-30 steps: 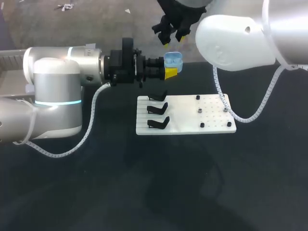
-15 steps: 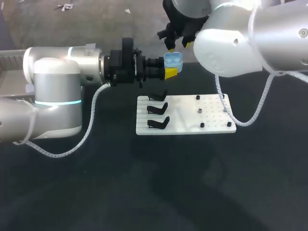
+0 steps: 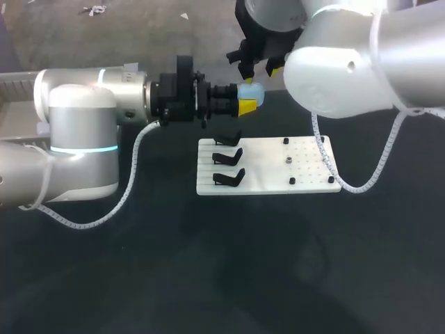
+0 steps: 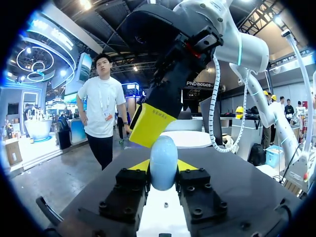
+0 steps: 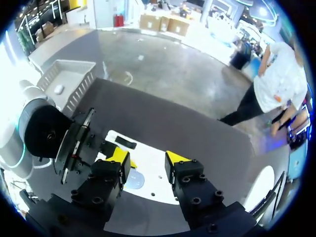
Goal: Pick up each earbud case from the left stands, insert the matching earbuds, close the lid, and place the case in the box.
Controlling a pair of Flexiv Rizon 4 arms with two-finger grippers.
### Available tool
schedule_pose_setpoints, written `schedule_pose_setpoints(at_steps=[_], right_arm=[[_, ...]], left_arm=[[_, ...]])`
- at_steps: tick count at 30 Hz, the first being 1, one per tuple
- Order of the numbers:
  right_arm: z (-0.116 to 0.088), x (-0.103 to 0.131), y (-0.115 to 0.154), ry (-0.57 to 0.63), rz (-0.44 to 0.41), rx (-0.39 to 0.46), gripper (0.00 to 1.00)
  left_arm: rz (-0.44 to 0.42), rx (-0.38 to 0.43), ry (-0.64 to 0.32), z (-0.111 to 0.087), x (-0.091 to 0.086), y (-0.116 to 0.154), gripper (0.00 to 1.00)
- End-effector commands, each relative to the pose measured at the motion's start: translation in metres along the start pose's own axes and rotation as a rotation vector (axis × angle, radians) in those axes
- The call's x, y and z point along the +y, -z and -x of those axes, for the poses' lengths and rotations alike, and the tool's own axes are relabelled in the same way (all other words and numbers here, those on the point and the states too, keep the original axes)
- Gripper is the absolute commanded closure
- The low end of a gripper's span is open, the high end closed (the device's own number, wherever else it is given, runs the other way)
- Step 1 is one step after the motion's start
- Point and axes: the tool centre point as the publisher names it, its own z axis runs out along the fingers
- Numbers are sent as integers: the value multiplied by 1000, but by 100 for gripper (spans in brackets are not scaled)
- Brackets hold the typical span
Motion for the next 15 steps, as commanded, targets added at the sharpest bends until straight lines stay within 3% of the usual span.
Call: schedule_pose_setpoints(at_steps=[1,2,4,5,10,15], right_arm=[[-9,-9,22,-84,2,-109,48],[-11,-13,29,-101,17,-136,42],[-16,-17,43,-130,36,-179,20],[-20,-18,48,-139,46,-194,0],[-44,-15,64,-157,76,-222,0],[-73,-5,64,-164,65,-186,0]], left_arm=[[9,-4,-5,0,-1,0,100],[14,-12,-13,5,1,6,100],[29,-16,-39,16,6,19,100],[34,-20,-50,21,8,26,100],[98,2,-113,41,26,75,100],[197,64,-165,51,47,138,100]])
